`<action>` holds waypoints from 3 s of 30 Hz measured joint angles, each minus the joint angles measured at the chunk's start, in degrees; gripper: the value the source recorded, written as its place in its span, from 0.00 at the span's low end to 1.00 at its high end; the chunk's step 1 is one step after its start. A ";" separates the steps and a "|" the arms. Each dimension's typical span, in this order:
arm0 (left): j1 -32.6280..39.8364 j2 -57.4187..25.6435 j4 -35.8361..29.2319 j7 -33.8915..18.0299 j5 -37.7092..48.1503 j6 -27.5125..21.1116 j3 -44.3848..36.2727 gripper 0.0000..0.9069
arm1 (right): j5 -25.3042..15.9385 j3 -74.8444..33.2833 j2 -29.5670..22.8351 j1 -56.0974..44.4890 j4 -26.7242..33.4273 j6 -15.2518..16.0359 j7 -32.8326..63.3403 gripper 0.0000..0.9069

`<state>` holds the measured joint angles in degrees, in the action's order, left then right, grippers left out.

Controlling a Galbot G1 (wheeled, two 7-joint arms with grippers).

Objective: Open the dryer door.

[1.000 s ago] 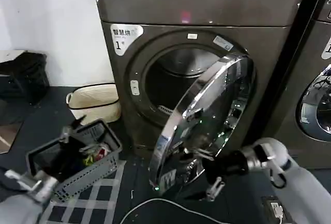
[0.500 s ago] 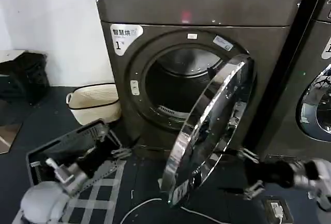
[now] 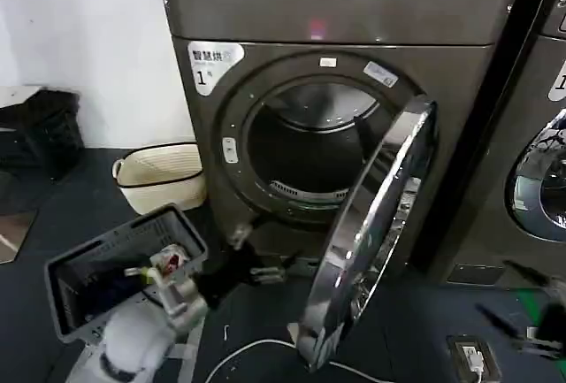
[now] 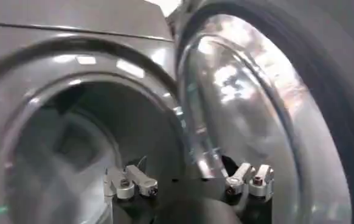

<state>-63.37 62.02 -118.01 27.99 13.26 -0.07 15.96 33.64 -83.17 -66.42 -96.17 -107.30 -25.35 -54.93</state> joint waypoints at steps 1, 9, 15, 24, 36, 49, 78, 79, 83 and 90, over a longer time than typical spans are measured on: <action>0.63 0.31 0.34 -0.03 -0.13 0.04 -1.06 1.00 | -1.36 -1.68 -1.39 -0.37 -0.01 -0.05 2.18 1.00; 5.67 2.52 3.33 -0.30 -0.62 0.59 -8.00 1.00 | -10.26 -15.45 -11.75 0.15 2.04 1.55 21.60 1.00; 9.45 4.31 5.69 -0.44 -0.58 0.30 -12.27 1.00 | -16.53 -22.36 -16.27 -0.19 3.10 6.12 40.35 1.00; 15.56 8.45 10.35 -0.56 -1.01 0.26 -18.49 1.00 | -23.29 -27.98 -18.68 1.48 2.12 15.90 61.51 1.00; 21.81 16.68 17.81 -1.08 -3.09 0.68 -24.46 1.00 | -26.44 -31.93 -18.79 1.46 2.88 17.36 67.48 1.00; 27.73 23.79 26.91 -2.07 -4.08 0.59 -28.90 1.00 | -24.12 -31.93 -20.39 1.51 0.51 17.59 68.24 1.00; 36.53 30.18 42.49 -1.78 -6.73 1.63 -31.76 1.00 | -29.48 -36.72 -15.99 -0.15 8.87 20.39 75.54 1.00; 36.39 30.18 42.32 -1.77 -6.73 1.58 -31.76 1.00 | -29.79 -36.99 -15.52 -0.31 9.51 20.98 75.95 1.00; 35.34 30.18 40.97 -1.65 -6.76 1.16 -31.76 1.00 | -30.44 -38.14 -13.88 -0.57 11.75 21.96 76.58 1.00; 32.76 30.18 36.21 -0.72 -6.51 0.83 -31.62 1.00 | -30.16 -40.37 -11.35 -1.33 15.06 22.98 76.32 1.00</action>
<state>-30.62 92.19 -81.80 27.28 6.76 0.76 -15.66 3.48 -123.55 -77.77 -97.50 -92.25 -2.37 21.39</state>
